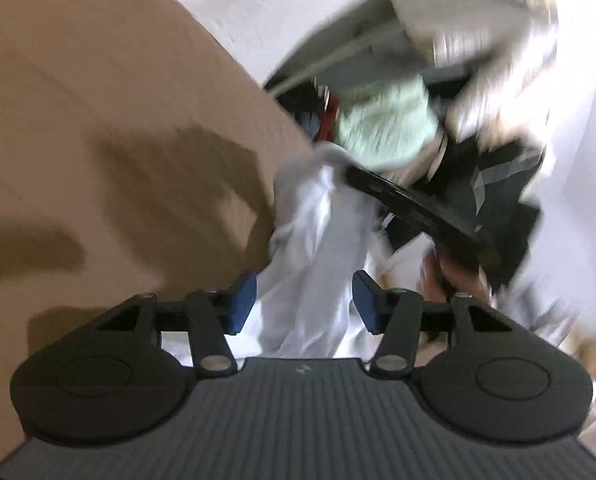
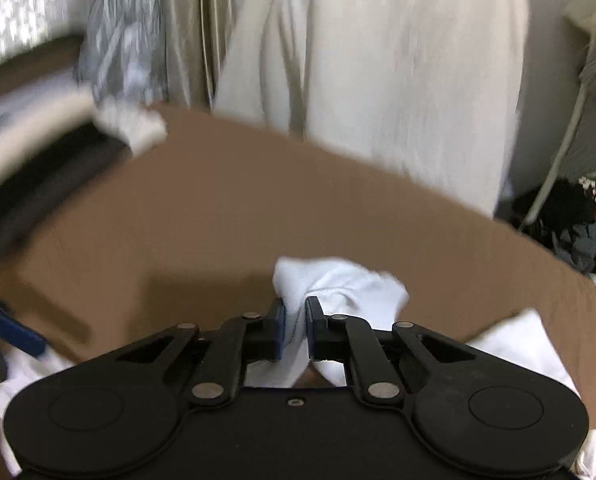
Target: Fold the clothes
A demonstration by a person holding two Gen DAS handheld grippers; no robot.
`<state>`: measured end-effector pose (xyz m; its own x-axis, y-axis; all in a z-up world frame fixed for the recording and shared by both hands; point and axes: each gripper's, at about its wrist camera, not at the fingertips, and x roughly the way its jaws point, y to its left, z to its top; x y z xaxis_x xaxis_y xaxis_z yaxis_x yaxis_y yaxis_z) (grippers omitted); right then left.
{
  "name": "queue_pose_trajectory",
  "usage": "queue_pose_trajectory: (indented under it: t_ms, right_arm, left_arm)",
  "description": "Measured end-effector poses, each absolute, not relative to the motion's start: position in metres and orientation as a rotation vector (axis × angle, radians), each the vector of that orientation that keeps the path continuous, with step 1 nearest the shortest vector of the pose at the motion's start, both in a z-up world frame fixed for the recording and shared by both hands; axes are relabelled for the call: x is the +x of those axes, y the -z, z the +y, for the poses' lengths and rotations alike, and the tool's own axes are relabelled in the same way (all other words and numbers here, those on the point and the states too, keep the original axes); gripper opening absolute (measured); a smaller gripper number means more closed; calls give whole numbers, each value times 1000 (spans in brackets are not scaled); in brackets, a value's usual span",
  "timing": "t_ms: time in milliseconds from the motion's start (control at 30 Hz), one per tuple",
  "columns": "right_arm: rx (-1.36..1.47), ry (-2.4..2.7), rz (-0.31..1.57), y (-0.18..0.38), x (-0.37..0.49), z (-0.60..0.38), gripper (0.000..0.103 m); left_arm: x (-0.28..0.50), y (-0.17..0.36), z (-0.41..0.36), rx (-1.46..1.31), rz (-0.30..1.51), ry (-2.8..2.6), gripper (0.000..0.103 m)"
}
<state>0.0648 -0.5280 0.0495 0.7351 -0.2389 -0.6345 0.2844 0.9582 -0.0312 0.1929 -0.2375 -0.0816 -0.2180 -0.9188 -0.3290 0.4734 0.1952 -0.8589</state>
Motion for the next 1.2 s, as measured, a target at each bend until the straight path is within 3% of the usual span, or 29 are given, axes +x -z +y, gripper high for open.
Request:
queue_pose_trajectory:
  t_ms: [133, 233, 300, 400, 567, 700, 833, 933, 1067, 1200]
  right_arm:
    - [48, 243, 516, -98, 77, -506, 12]
    - [43, 156, 437, -127, 94, -486, 12]
    - [43, 73, 413, -141, 107, -472, 12]
    - [89, -49, 388, -152, 117, -458, 12]
    - [219, -157, 374, -151, 120, -453, 12]
    - [306, -146, 446, -137, 137, -470, 13]
    - [429, -160, 468, -113, 125, -486, 13]
    - [440, -173, 473, -103, 120, -486, 13]
    - [457, -250, 501, -100, 118, -486, 13]
    - [489, -339, 532, -98, 122, -488, 13]
  left_arm:
    - [195, 72, -231, -493, 1012, 1427, 54]
    - [199, 62, -220, -504, 909, 1536, 71]
    - [205, 58, -206, -563, 850, 1562, 72]
    - [213, 54, -188, -572, 773, 1477, 82]
    - [225, 47, -159, -583, 647, 1334, 82]
    - [243, 47, -131, -808, 630, 1298, 82]
    - [234, 37, -131, -647, 488, 1166, 82]
    - [236, 38, -148, -552, 575, 1237, 82]
    - [235, 51, -163, -627, 679, 1293, 82]
    - [208, 45, -191, -279, 535, 1402, 82]
